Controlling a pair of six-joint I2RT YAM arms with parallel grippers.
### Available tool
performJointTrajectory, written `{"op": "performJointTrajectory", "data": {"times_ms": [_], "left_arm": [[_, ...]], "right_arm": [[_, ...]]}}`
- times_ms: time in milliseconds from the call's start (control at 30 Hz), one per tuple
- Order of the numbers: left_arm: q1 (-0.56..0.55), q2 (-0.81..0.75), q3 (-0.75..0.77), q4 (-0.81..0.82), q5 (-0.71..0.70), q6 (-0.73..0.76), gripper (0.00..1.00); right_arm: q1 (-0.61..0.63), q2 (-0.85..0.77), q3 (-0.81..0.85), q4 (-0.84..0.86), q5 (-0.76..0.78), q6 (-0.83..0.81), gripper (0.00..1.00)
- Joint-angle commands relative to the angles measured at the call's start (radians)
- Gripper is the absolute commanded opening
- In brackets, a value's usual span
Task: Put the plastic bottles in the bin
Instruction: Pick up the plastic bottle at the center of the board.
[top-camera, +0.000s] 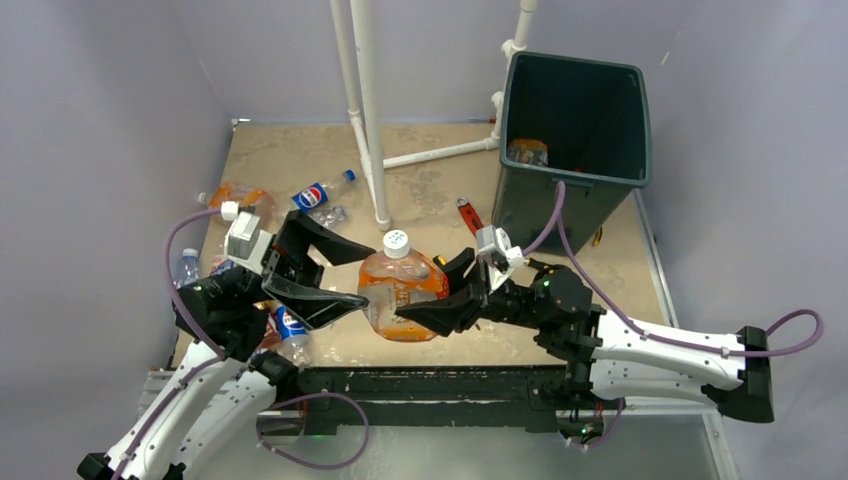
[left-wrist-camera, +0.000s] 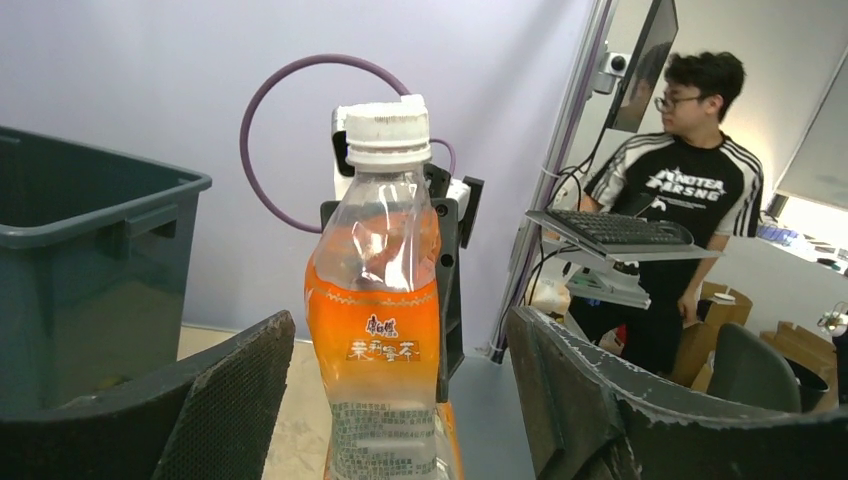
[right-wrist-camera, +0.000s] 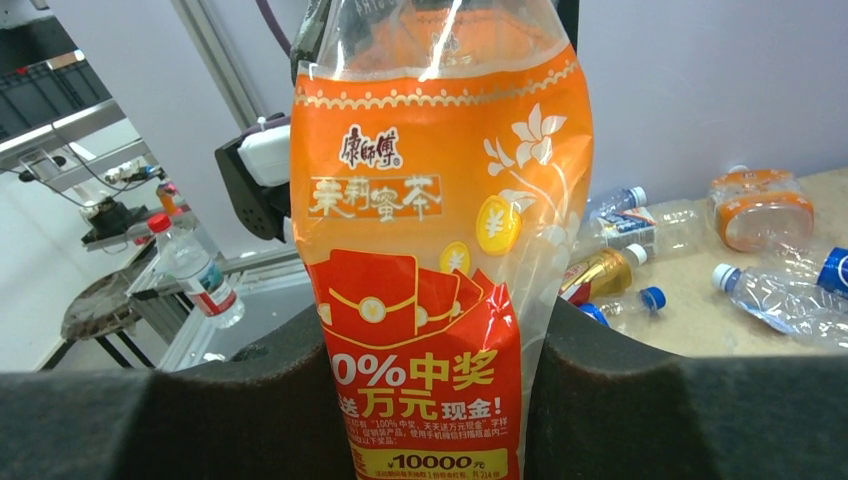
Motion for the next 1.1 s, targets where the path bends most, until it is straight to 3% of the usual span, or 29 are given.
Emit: {"op": "performJointTrajectory", "data": {"times_ms": [0, 133, 267, 433, 467, 533, 567, 633, 667, 833, 933, 1067], "left_arm": [[0.003, 0.004, -0.020, 0.013, 0.030, -0.016, 0.78], [0.003, -0.005, -0.009, -0.091, 0.040, 0.038, 0.73], [0.003, 0.003, -0.002, -0.144, 0.048, 0.078, 0.48], [0.001, 0.023, -0.005, -0.157, 0.063, 0.086, 0.27], [0.001, 0.025, -0.004, -0.170, 0.063, 0.095, 0.19], [0.001, 0.027, 0.011, -0.237, 0.052, 0.143, 0.02], [0.001, 0.029, 0.035, -0.298, 0.041, 0.182, 0.00], [0.001, 0.032, 0.092, -0.482, 0.005, 0.281, 0.00], [0.001, 0.030, 0.120, -0.550, -0.015, 0.332, 0.00], [0.001, 0.027, 0.215, -0.812, -0.103, 0.540, 0.00], [0.001, 0.027, 0.210, -0.852, -0.126, 0.581, 0.00], [0.001, -0.007, 0.182, -0.836, -0.154, 0.620, 0.00]], "right_arm": [[-0.005, 0.024, 0.049, 0.115, 0.016, 0.030, 0.30], [-0.005, 0.051, 0.056, 0.133, 0.020, 0.035, 0.30], [-0.005, 0.070, 0.064, 0.134, 0.026, 0.027, 0.30], [-0.005, 0.080, 0.068, 0.119, 0.048, 0.014, 0.34], [-0.005, 0.082, 0.069, 0.109, 0.055, 0.011, 0.36], [-0.005, 0.082, 0.078, 0.078, 0.066, 0.007, 0.57], [-0.005, 0.079, 0.097, 0.035, 0.066, 0.000, 0.67], [-0.005, 0.055, 0.146, -0.102, 0.082, -0.025, 0.96], [-0.004, 0.035, 0.170, -0.173, 0.098, -0.038, 0.99], [-0.005, -0.095, 0.265, -0.428, 0.223, -0.082, 0.99], [-0.005, -0.119, 0.327, -0.492, 0.309, -0.086, 0.98], [-0.005, -0.035, 0.464, -0.598, 0.463, -0.068, 0.90]]}}
